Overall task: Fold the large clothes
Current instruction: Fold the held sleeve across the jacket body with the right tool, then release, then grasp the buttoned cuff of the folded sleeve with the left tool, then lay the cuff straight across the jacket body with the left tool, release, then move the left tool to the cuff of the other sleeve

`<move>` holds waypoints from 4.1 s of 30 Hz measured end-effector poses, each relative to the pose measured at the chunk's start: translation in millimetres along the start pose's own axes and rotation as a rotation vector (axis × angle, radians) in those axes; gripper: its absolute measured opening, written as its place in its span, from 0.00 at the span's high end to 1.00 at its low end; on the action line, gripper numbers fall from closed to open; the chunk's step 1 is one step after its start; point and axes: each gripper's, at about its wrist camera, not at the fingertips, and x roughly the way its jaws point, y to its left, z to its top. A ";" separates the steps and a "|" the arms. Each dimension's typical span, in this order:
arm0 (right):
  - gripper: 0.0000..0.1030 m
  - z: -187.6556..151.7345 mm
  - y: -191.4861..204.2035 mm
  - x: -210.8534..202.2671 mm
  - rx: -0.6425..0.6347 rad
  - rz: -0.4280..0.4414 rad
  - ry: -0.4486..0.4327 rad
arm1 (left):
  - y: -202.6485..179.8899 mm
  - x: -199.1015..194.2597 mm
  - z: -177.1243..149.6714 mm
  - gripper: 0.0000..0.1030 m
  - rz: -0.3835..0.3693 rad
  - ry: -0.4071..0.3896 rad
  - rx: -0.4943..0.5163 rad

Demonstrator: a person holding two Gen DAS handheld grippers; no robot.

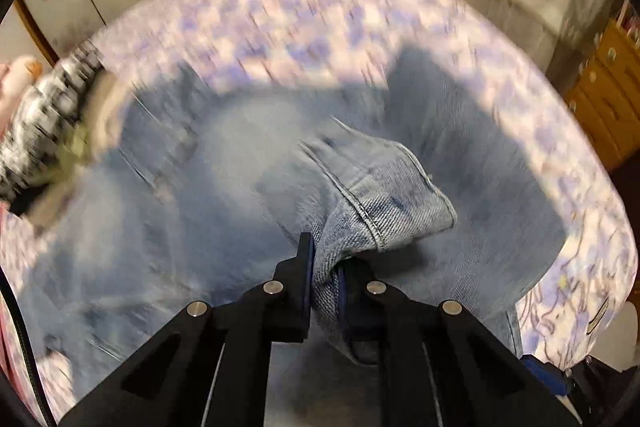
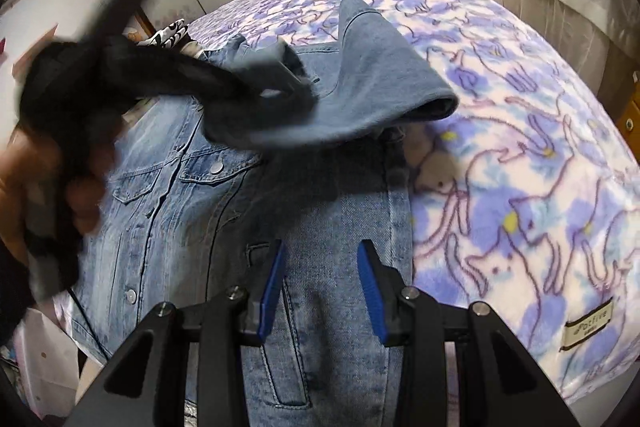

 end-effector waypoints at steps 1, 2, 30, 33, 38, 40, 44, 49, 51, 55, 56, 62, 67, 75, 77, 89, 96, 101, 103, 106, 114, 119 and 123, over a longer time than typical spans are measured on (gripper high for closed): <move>0.64 0.9 -0.1 -1.5 -0.008 -0.010 -0.003 | 11.0 -12.9 2.8 0.92 0.004 -0.043 -0.013; 0.64 1.6 -0.4 -3.6 -0.016 -0.020 -0.007 | 31.7 -33.0 4.6 0.92 0.012 -0.113 -0.044; 0.64 43.2 19.3 27.3 -0.104 -0.134 0.079 | 244.0 88.1 -113.2 0.27 -0.196 0.184 -0.383; 0.64 50.7 11.0 36.6 -0.048 -0.128 0.092 | 215.9 88.6 -103.1 0.76 -0.143 0.217 -0.276; 0.64 57.0 -0.9 37.4 0.022 -0.126 0.085 | 189.8 54.1 -70.1 0.84 -0.046 0.118 -0.190; 0.64 58.7 -0.7 32.9 0.014 -0.136 0.067 | 189.3 21.4 -52.1 0.84 -0.032 -0.020 -0.173; 0.64 60.3 -0.7 28.2 0.007 -0.150 0.038 | 209.4 0.5 -43.0 0.82 0.087 -0.173 -0.198; 0.64 65.2 -11.9 48.1 0.053 -0.147 0.094 | 232.8 95.6 -73.4 0.62 0.044 0.197 -0.274; 0.64 71.2 -16.1 51.5 0.071 -0.146 0.094 | 238.0 94.3 -83.6 0.54 -0.004 0.146 -0.308; 0.64 93.2 -24.6 58.5 0.096 -0.116 0.080 | 256.4 80.2 -78.7 0.33 -0.154 0.090 -0.450; 0.64 99.6 -26.4 62.1 0.101 -0.105 0.078 | 261.6 77.6 -77.3 0.33 -0.184 0.081 -0.478; 0.64 139.3 -35.4 97.7 0.137 -0.087 0.087 | 307.5 83.0 -60.4 0.31 -0.195 0.049 -0.601; 0.64 170.5 -45.9 123.3 0.174 -0.109 0.079 | 307.5 120.7 -31.3 0.31 -0.161 0.116 -0.587; 0.85 184.4 -58.0 154.7 0.170 -0.147 0.118 | 247.3 135.7 -6.9 0.82 0.029 0.160 -0.351; 0.91 182.9 -55.8 151.5 0.143 -0.182 0.100 | 235.2 132.6 -4.1 0.91 0.022 0.152 -0.310; 0.85 155.2 -5.7 105.3 0.075 -0.204 0.067 | 217.1 83.0 -15.3 0.57 0.071 0.038 -0.349; 0.85 101.6 91.6 120.5 -0.071 0.036 0.198 | 156.1 86.0 -53.2 0.57 -0.032 0.065 -0.295; 0.86 88.7 81.9 129.3 -0.093 -0.089 0.199 | 142.0 97.7 -69.1 0.57 -0.025 0.058 -0.273; 0.86 91.4 52.9 126.5 -0.053 -0.215 0.188 | 144.5 99.4 -69.7 0.57 -0.043 0.094 -0.249; 0.91 91.9 10.5 110.7 0.035 -0.206 0.175 | 154.9 97.1 -70.7 0.57 -0.086 0.125 -0.261; 0.90 83.5 -0.8 90.8 0.082 -0.230 0.149 | 155.8 96.4 -73.9 0.55 -0.077 0.151 -0.295; 0.90 80.1 3.9 89.1 0.088 -0.249 0.153 | 154.5 87.0 -77.3 0.55 -0.065 0.154 -0.288; 0.89 78.4 13.1 83.5 0.106 -0.246 0.167 | 153.7 71.1 -81.4 0.55 -0.067 0.134 -0.281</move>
